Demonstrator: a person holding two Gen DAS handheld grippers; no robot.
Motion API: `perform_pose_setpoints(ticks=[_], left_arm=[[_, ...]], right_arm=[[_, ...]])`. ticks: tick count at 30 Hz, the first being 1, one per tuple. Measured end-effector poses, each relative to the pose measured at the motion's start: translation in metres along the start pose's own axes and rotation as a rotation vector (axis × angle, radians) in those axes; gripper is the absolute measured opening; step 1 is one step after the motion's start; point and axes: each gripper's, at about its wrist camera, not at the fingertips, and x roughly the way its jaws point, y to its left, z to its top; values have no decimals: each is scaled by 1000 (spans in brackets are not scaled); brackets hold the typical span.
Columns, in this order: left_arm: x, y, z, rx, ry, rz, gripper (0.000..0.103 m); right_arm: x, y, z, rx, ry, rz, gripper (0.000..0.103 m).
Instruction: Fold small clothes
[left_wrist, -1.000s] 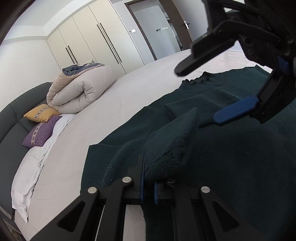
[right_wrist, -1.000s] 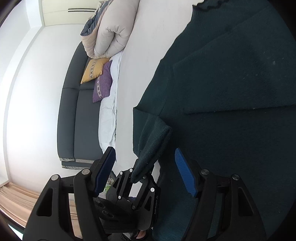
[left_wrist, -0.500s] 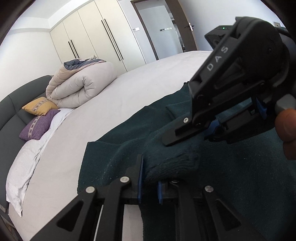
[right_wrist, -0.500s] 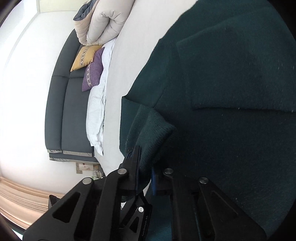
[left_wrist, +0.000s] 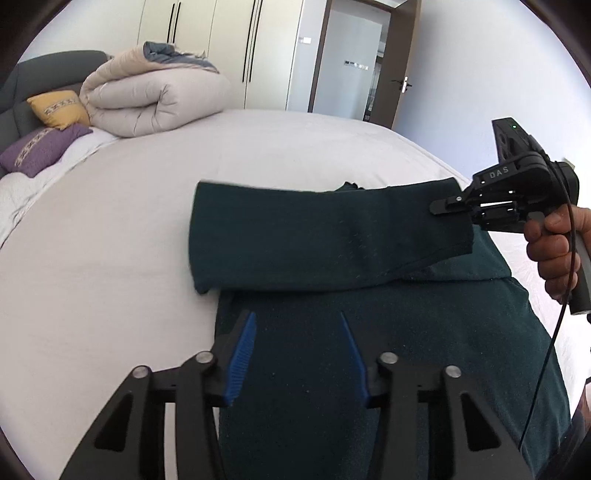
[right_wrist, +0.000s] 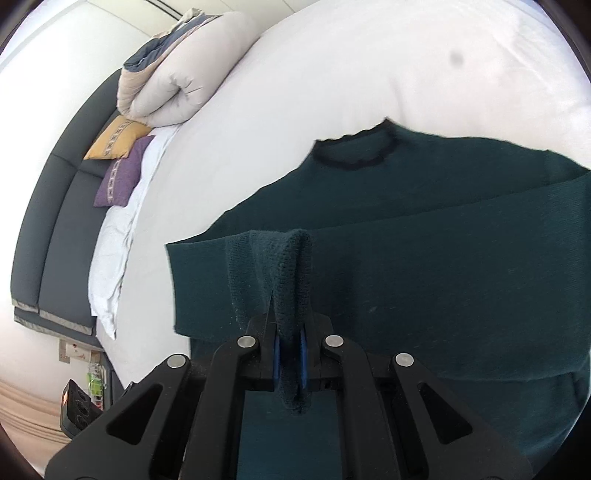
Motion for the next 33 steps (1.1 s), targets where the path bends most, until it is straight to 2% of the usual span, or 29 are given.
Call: perform_pose_setpoints(ticks=[2,5,11,16,18,21,24,27,33], left_arm=[[7,4,-3,-25,28,-1,39],[15,18,-6,-119,56,-14,35],[14,35,3,-180,29,14,31],[11,49,28,-207,-14,31,31],[13,52,43,-203,-27,30,24],[21,56,66,-192,-40,14,19],[38,52,88,-175,-21,3,19],[64,41,103,-139,44,-24,19],[119,26,104,-82,177,-11,19]], right_arm=[[-5,-19,9,20,-3,-43,6],[-8,-46,19,50,2,-98,6],[-9,-96,23,91,-1,-172,6],[1,-107,23,135,6,-199,6],[1,-109,22,128,6,-217,6],[5,-105,20,116,7,-238,6],[7,-97,17,106,6,-252,6],[5,-93,15,94,1,-261,6],[3,-100,13,95,8,-257,6]])
